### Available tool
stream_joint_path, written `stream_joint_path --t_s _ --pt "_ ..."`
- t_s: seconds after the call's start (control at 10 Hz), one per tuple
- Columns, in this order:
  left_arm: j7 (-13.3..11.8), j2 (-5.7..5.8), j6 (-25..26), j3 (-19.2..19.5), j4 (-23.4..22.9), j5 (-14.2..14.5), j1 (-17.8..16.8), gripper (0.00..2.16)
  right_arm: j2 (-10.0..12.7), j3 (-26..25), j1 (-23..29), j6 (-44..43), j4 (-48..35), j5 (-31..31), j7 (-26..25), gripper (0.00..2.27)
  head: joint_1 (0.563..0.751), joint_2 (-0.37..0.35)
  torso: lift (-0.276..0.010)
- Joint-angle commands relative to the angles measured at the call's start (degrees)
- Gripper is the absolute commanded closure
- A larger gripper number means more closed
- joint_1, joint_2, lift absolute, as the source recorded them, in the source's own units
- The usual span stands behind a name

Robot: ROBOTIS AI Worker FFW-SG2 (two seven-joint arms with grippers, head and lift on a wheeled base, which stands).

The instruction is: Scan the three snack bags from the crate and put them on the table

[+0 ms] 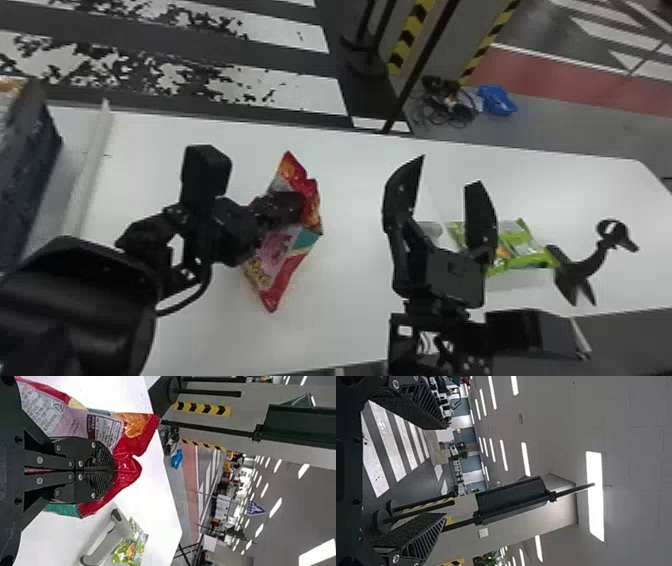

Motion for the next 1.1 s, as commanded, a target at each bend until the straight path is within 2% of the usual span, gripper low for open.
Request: stream_joint_path --t_s 0.0,0.1,0.2,0.3,0.4,0.5,0.8,1.0 --pt "-0.5 -0.15 -0.9 -2.4 3.5 0.8 -0.6 2.13 0.0 0.0 -0.2 0.2 0.0 -0.1 0.0 0.11 0.695 -0.35 -0.094" --pt "-1.8 -0.15 -0.9 -2.8 5.6 3.8 -0.9 2.13 0.0 0.1 -0.6 0.6 0.1 -0.1 0.0 0.11 0.695 -0.35 -0.094" --pt "-1.9 -0.15 -1.4 -4.0 6.2 4.7 -0.9 2.11 0.0 0.2 -0.9 0.9 0.2 -0.1 0.0 0.11 0.695 -0.35 -0.094" --pt "0.0 -0.15 -1.4 -5.4 5.8 4.1 -0.8 1.73 0.0 0.3 -1.0 0.9 0.2 -0.1 0.0 0.11 0.695 -0.35 -0.094" --pt "0.2 -0.15 -1.2 -5.5 5.2 2.7 -0.8 0.16 0.0 0.2 -1.0 0.9 0.2 -0.3 0.0 0.11 0.695 -0.35 -0.094" --pt "0.7 -0.15 -1.2 -4.6 4.7 2.6 -0.8 0.0 -0.1 0.2 -0.9 0.9 0.2 -0.4 0.0 0.11 0.695 -0.35 -0.094" --pt "3.2 -0.15 -1.4 -3.4 -2.8 2.6 2.1 0.03 -0.4 0.0 -0.9 0.7 0.2 -0.4 -0.1 0.11 0.695 -0.35 -0.094" --pt "7.8 -0.15 -1.2 -1.2 -10.3 1.1 6.0 0.03 -0.7 0.1 -0.9 0.7 0.2 -0.5 -0.2 0.11 0.695 -0.35 -0.094"
